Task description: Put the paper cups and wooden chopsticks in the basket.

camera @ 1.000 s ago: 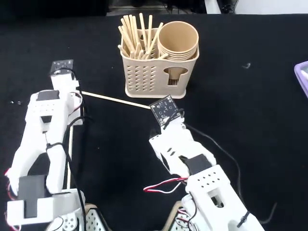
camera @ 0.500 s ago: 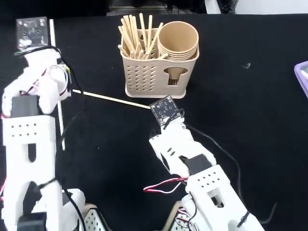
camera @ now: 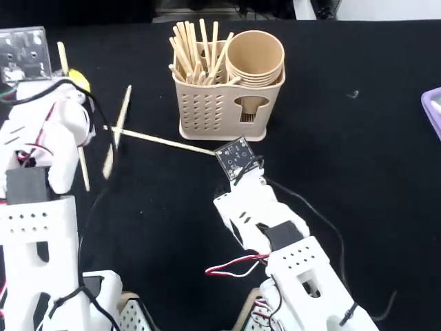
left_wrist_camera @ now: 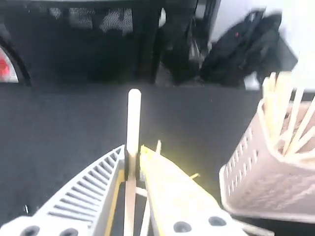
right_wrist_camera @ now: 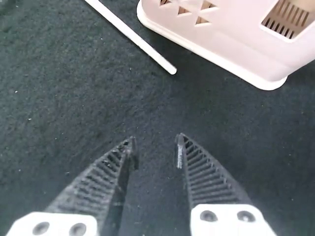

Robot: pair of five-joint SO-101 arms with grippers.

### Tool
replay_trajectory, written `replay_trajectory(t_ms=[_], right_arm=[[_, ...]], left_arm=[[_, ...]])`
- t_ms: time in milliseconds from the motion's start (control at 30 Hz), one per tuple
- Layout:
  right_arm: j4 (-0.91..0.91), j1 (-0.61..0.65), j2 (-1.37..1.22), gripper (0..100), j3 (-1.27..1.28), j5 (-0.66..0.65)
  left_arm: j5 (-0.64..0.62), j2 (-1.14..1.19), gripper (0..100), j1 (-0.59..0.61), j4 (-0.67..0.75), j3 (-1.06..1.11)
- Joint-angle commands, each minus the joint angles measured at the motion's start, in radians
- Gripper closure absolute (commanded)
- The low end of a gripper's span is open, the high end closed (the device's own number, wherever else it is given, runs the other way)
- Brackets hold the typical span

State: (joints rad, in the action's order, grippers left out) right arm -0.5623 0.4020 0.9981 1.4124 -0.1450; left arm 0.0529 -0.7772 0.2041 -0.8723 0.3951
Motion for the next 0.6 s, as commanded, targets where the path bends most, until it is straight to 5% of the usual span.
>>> replay_trajectory(t_ms=[0,200,567], right_arm=[[0.023,0.011,0.028,87.0,-0.008,-0.008],[0.025,0.011,0.028,87.0,-0.007,-0.008],[0.025,0.011,0.028,87.0,-0.004,-0.008]], left_arm=[[-0.003,-0.043,97,-0.012,0.009,0.071],[-0.003,-0.078,97,-0.062,0.081,0.101],[-0.003,-0.152,97,-0.286,0.678,0.113]])
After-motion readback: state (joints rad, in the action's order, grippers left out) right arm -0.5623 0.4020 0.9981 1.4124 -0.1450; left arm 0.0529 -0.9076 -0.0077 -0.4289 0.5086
